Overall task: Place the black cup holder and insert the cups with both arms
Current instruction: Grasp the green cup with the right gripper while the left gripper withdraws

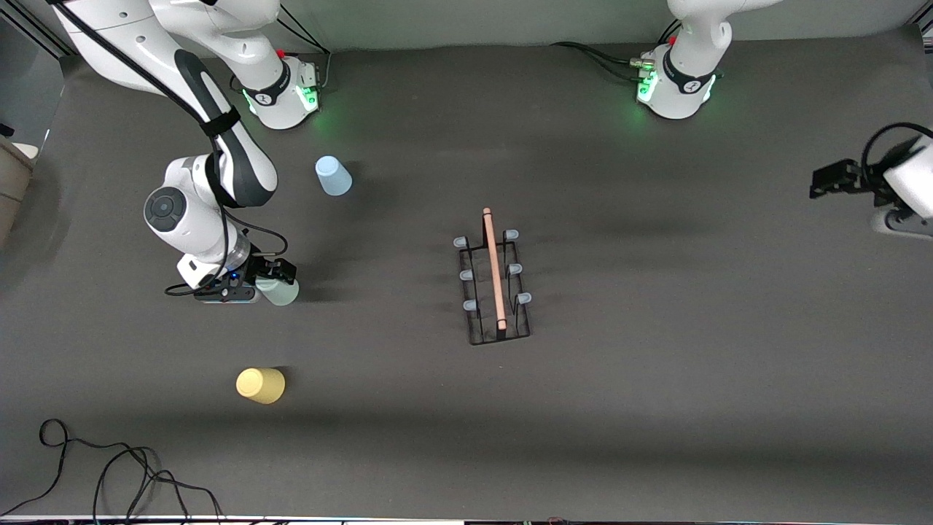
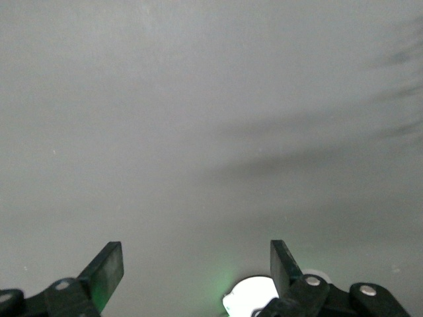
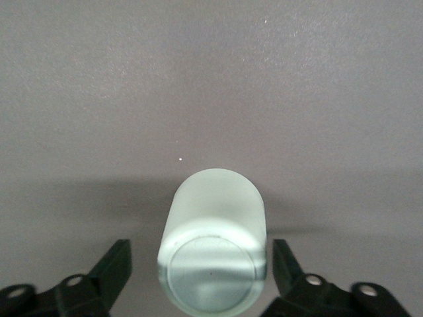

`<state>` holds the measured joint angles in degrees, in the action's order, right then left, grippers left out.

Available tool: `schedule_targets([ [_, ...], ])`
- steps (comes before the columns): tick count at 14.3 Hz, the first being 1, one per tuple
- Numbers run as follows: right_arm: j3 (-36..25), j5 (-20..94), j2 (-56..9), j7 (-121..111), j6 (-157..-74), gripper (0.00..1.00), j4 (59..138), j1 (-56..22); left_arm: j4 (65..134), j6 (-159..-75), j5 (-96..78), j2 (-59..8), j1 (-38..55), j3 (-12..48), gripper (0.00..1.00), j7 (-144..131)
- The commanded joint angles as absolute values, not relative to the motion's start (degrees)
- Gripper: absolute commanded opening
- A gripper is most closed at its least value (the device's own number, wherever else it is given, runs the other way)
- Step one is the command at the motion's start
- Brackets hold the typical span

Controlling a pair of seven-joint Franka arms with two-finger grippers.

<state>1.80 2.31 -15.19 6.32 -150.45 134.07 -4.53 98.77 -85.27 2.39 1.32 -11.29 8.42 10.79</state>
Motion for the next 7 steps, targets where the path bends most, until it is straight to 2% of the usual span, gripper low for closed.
schedule_targets([
  [1, 1.4, 3.3, -15.6, 6.1, -150.8, 0.4, 134.1, -5.3, 101.7, -84.3, 2.8, 4.3, -10.0, 9.3, 0.98, 5.9],
  [2, 1.4, 3.3, -15.5, 6.0, -150.7, 0.27, 134.0, -5.2, 101.9, -84.3, 2.8, 4.8, -9.1, 9.4, 0.98, 5.8],
  [5, 1.3, 3.3, -12.3, 6.3, -146.6, 0.24, 132.3, -5.2, 101.1, -84.9, 2.5, 4.5, -8.3, 9.5, 0.99, 5.8],
  [7, 1.5, 3.3, -7.7, 6.9, -136.7, 0.24, 127.8, -5.4, 101.0, -85.4, 2.4, 4.5, -8.3, 9.5, 0.99, 5.9],
])
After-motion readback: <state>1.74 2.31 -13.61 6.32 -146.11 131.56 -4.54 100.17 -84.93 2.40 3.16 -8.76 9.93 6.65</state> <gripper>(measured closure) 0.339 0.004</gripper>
